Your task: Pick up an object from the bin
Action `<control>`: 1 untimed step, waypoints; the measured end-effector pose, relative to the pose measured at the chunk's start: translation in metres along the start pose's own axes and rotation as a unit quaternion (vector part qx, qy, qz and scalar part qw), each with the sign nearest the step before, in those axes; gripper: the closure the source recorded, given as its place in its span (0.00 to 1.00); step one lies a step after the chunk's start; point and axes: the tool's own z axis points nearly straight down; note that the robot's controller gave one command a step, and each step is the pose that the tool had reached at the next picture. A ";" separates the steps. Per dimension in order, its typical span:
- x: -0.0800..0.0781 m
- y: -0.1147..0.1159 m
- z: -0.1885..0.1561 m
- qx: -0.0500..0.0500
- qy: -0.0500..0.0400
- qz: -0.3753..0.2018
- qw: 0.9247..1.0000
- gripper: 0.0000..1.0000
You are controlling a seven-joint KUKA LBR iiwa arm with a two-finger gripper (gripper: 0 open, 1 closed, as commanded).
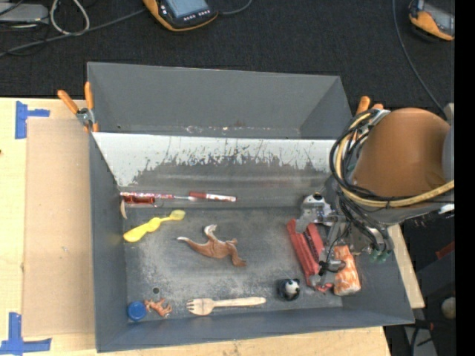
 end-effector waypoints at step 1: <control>0.000 0.000 0.000 0.000 0.000 0.000 1.000 0.00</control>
Offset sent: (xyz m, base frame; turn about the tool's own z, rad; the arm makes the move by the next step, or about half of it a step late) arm -0.0041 0.0434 -0.0521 0.0082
